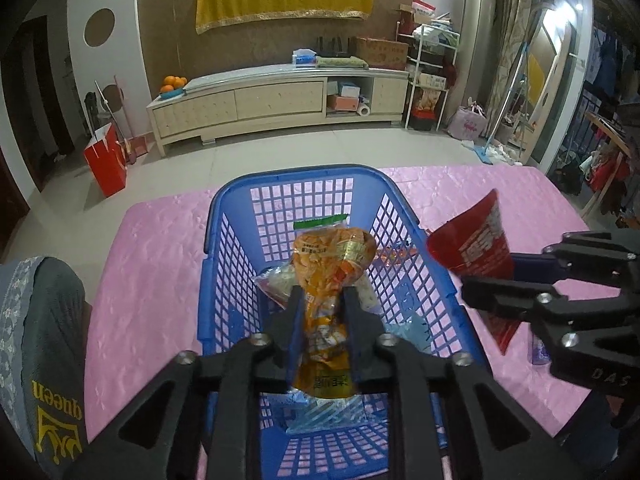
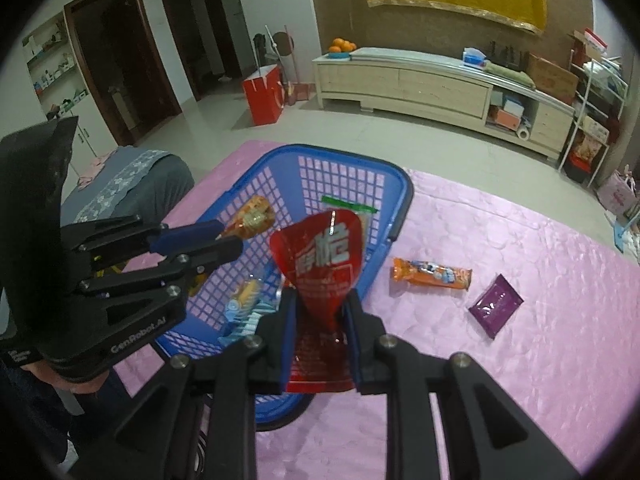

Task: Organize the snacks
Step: 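Carry the yellow bag into the basket and open the left tool while the right tool lifts the red pouch, then lower the red pouch into the blue basket and open the right tool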

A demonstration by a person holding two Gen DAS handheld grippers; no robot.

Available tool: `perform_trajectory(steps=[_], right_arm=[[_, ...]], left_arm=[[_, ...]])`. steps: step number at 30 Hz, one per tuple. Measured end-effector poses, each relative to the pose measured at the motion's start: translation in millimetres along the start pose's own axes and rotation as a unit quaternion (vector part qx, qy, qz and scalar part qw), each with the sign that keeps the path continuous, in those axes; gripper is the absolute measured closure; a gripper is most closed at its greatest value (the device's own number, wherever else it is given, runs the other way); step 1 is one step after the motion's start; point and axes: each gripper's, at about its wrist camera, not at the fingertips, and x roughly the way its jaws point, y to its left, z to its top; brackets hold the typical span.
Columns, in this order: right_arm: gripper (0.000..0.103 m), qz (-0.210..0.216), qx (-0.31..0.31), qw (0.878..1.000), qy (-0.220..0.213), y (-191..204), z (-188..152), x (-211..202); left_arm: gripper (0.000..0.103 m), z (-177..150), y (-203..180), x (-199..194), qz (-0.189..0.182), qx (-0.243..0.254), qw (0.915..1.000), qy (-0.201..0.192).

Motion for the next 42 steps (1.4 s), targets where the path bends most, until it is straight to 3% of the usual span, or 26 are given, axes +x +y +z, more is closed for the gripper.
perform_trajectory(steps=[2, 3, 9, 24, 37, 42], right_arm=[[0.077, 0.002, 0.006, 1.000, -0.001, -2.9, -0.6, -1.4], [0.077, 0.007, 0.012, 1.000, -0.001, -5.5, -1.2, -2.4], [0.077, 0.007, 0.026, 1.000, -0.005, -12.4, -3.2, -13.3], [0.077, 0.035, -0.018, 0.999, -0.026, 31.6, 8.2, -30.9], [0.077, 0.061, -0.034, 0.997, 0.018, 57.7, 10.7, 12.3], [0.077, 0.052, -0.039, 0.997, 0.032, 60.3, 9.5, 24.6]], left_arm=[[0.050, -0.8, 1.5, 1.7, -0.004, -0.004, 1.0000, -0.001], [0.045, -1.6, 2.6, 1.1, -0.002, -0.006, 1.0000, 0.001], [0.035, -4.5, 7.2, -15.4, 0.007, -0.017, 0.9998, 0.003], [0.032, -20.8, 24.1, -64.1, 0.044, -0.037, 0.9982, -0.014], [0.032, -38.2, 48.5, -62.5, 0.059, -0.064, 0.9962, -0.002], [0.032, -42.3, 53.8, -58.9, 0.057, -0.069, 0.9960, 0.000]])
